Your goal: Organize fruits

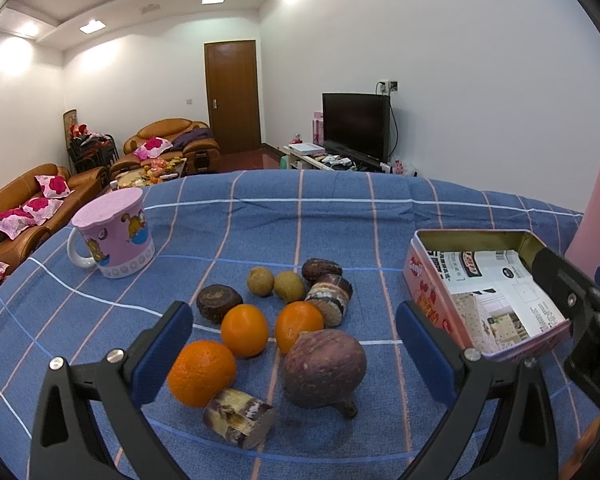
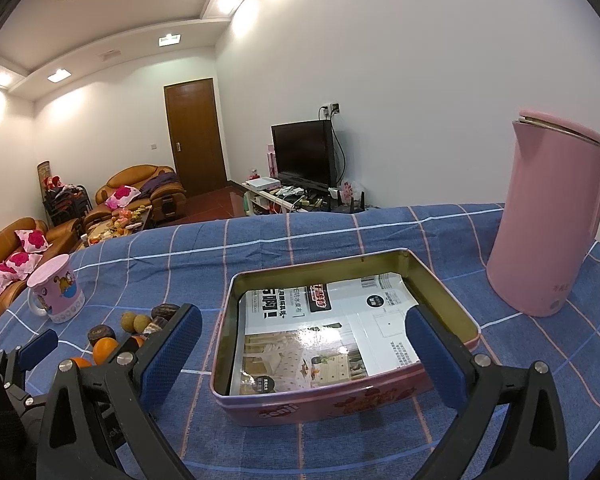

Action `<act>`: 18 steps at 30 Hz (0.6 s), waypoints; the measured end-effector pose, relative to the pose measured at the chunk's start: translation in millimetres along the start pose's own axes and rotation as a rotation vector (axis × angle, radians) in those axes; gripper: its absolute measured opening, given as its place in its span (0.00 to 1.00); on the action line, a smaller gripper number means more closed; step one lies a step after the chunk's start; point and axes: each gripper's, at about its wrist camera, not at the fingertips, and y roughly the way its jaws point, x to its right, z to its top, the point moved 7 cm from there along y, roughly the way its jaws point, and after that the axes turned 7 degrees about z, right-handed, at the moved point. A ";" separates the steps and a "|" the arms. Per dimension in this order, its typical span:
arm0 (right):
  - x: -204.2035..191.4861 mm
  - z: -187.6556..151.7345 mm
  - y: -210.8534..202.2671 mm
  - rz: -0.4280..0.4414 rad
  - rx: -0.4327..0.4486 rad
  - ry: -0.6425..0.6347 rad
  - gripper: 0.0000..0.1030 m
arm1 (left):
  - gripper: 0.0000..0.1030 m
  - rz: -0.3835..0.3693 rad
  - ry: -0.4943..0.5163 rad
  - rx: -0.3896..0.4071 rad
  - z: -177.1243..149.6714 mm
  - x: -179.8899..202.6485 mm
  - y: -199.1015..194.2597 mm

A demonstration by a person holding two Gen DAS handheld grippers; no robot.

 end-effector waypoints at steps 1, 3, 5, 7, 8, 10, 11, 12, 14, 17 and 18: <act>-0.6 -0.1 0.0 0.002 0.000 0.000 0.99 | 1.00 -0.003 -0.002 -0.003 -0.3 -1.4 0.5; -1.0 -0.5 0.8 0.006 -0.001 -0.001 0.99 | 1.00 -0.008 -0.001 -0.008 -0.6 -4.0 1.3; -2.7 -1.0 2.2 0.012 -0.003 -0.005 0.99 | 1.00 -0.008 0.010 -0.013 -1.6 -5.9 1.8; -5.4 -1.7 2.5 0.025 -0.004 -0.012 0.99 | 1.00 -0.012 0.024 -0.021 -2.6 -9.8 2.7; -7.0 -2.1 2.6 0.033 -0.004 -0.016 0.99 | 1.00 -0.015 0.032 -0.026 -3.0 -11.6 3.3; -11.4 -3.2 2.8 0.054 -0.007 -0.026 0.98 | 1.00 -0.020 0.063 -0.036 -4.4 -16.8 4.8; -14.2 -3.6 2.2 0.068 -0.008 -0.032 0.98 | 1.00 -0.018 0.076 -0.036 -4.3 -19.7 4.8; -18.0 -4.0 2.3 0.087 -0.009 -0.040 0.92 | 1.00 -0.009 0.094 -0.032 -4.1 -25.7 5.0; -26.1 -5.8 3.5 0.124 -0.021 -0.059 0.78 | 1.00 0.014 0.097 -0.036 -4.1 -41.3 6.6; -39.2 -14.2 11.8 0.180 -0.073 -0.088 0.72 | 1.00 0.030 0.059 -0.070 -4.4 -68.6 14.6; -43.6 -17.5 14.9 0.200 -0.090 -0.093 0.72 | 1.00 0.050 0.028 -0.083 -4.0 -84.8 18.1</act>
